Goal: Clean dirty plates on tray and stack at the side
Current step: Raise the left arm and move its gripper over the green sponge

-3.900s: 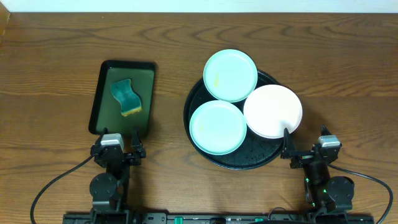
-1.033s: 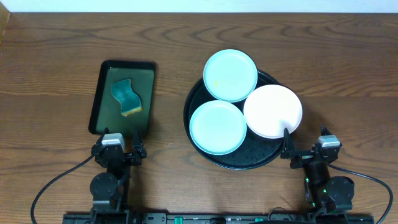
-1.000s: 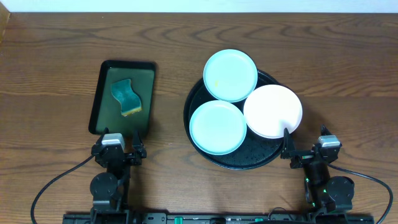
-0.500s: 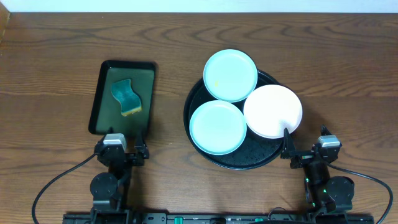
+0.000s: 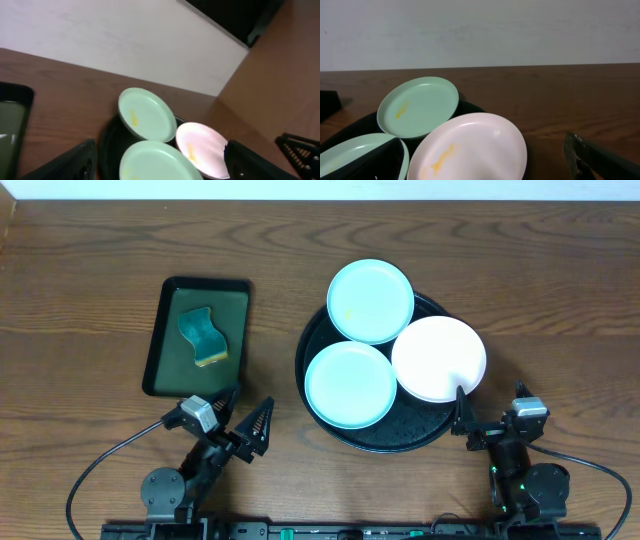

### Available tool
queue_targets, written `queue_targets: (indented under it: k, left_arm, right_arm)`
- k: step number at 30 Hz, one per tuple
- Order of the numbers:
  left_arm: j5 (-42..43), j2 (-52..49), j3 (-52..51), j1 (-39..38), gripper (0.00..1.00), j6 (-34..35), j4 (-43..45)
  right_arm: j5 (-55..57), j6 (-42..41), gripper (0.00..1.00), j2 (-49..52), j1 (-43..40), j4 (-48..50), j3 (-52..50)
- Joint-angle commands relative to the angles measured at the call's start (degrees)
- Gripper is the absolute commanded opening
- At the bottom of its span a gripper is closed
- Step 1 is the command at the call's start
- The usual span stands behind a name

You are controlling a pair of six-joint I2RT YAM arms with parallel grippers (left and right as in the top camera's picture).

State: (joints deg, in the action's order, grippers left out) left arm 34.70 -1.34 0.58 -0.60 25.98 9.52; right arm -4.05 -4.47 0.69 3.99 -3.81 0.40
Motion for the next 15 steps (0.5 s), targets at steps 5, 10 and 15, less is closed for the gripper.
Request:
queue_targets:
  k: [5,10,15]
  left_arm:
    - [0.63,0.00,-0.35,-0.11,0.82,2.27,7.06]
    - [-7.28,0.00,0.92,-0.11,0.81,3.37,21.79]
    - [-16.65,-1.70,9.64,-0.11,0.81,-1.31,17.92]
  right_arm:
    - [0.17,0.72,0.99,-0.04,0.57,-0.24,-0.09]
    - [0.17,0.72,0.99,-0.04,0.57,-0.22,-0.09]
    - [0.17,0.72,0.99,-0.04,0.57,-0.24,-0.09]
